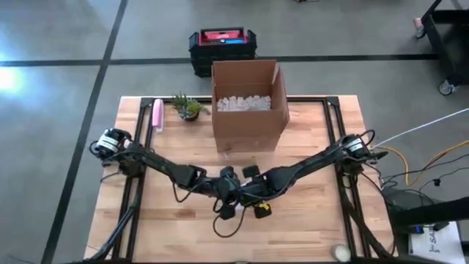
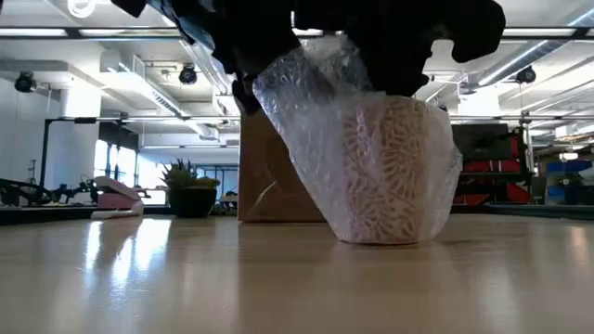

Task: Wrap mug
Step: Wrap the orange patterned mug using the bubble wrap

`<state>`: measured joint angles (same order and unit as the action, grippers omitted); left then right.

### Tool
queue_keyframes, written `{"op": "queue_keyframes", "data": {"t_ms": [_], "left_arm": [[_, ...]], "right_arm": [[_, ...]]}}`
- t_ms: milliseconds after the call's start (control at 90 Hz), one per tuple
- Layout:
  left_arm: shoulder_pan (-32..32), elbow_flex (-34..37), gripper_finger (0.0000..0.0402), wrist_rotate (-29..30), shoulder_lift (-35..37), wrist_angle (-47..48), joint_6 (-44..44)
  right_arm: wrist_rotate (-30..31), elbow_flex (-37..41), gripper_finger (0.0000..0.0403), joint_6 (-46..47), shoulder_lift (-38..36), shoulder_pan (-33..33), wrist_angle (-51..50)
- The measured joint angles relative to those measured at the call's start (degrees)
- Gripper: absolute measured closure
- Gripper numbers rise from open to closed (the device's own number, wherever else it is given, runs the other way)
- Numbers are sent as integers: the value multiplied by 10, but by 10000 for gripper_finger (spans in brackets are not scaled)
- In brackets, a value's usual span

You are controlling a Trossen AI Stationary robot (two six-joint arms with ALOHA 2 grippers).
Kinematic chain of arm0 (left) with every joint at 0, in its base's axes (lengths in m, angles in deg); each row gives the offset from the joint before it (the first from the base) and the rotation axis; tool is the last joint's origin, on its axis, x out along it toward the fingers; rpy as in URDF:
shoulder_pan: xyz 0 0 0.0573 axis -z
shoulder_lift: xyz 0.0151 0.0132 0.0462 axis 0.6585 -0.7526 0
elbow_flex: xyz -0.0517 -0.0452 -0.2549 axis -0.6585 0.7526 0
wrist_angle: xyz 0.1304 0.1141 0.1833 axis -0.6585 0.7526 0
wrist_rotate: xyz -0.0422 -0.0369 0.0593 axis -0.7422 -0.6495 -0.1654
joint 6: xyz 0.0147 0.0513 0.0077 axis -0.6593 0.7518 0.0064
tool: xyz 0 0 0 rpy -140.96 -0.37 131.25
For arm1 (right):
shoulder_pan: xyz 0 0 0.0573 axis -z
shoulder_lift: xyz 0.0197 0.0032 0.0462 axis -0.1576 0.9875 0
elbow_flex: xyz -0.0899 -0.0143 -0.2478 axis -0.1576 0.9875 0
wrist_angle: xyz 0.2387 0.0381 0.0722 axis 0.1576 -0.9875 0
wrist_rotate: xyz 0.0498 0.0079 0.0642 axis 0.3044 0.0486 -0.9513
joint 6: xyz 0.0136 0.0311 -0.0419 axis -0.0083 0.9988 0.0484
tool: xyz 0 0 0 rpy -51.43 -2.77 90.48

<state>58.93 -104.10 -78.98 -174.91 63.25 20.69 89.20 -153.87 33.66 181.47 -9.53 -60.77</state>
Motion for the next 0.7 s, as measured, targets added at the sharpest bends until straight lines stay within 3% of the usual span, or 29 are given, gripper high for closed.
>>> {"op": "queue_keyframes", "data": {"t_ms": [200, 400, 700], "left_arm": [[-6, 2, 402, 9, -13, -17, -7], [-7, 4, 402, 14, -11, -5, -7], [-8, 3, 402, 9, -9, -4, -7]], "right_arm": [[7, -7, 394, 9, -16, -5, -78], [3, -8, 394, -2, -81, -11, -110], [2, -6, 394, -9, -110, -17, -32]]}}
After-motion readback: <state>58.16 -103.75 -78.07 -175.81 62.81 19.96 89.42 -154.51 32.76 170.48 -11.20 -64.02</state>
